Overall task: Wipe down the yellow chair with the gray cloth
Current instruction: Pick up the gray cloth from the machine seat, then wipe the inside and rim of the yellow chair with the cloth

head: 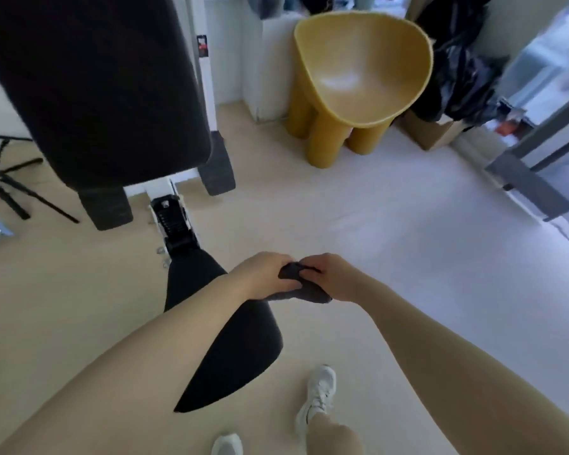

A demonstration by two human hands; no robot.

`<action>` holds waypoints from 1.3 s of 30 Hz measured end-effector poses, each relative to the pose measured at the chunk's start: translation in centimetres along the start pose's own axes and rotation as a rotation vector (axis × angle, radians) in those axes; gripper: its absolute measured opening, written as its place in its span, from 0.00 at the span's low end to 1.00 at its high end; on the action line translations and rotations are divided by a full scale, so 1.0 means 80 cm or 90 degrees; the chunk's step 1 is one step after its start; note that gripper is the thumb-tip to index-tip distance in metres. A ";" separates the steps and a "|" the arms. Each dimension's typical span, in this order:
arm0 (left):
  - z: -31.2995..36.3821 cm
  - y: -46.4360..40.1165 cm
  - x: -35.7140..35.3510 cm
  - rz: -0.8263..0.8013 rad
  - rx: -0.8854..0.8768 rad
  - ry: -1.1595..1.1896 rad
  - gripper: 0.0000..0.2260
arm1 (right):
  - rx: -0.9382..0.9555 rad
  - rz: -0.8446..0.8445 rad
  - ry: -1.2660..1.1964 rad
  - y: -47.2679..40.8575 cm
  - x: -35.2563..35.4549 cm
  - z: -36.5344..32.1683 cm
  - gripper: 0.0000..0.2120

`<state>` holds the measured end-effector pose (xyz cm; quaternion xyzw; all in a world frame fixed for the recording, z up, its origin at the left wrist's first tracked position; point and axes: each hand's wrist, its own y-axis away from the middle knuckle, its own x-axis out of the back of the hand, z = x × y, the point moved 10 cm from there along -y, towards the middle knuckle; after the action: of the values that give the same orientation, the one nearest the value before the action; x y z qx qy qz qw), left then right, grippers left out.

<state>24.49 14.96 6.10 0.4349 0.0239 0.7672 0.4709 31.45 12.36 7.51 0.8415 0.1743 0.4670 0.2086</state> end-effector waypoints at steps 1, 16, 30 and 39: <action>0.027 -0.016 0.016 0.019 -0.013 -0.005 0.13 | -0.005 0.032 0.015 0.007 0.033 0.011 0.12; 0.349 -0.340 0.080 0.027 -0.113 -0.081 0.05 | -0.058 0.244 -0.054 0.035 0.389 0.344 0.12; 0.355 -0.691 0.257 0.023 -0.049 0.046 0.08 | -0.060 0.127 -0.075 -0.208 0.622 0.489 0.17; 0.414 -0.894 0.390 -0.010 -0.084 -0.015 0.11 | -0.040 0.177 -0.016 -0.372 0.814 0.571 0.10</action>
<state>91.90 65.54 14.88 0.4117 -0.0290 0.7584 0.5045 100.50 60.92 16.85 0.8565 0.0383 0.4858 0.1703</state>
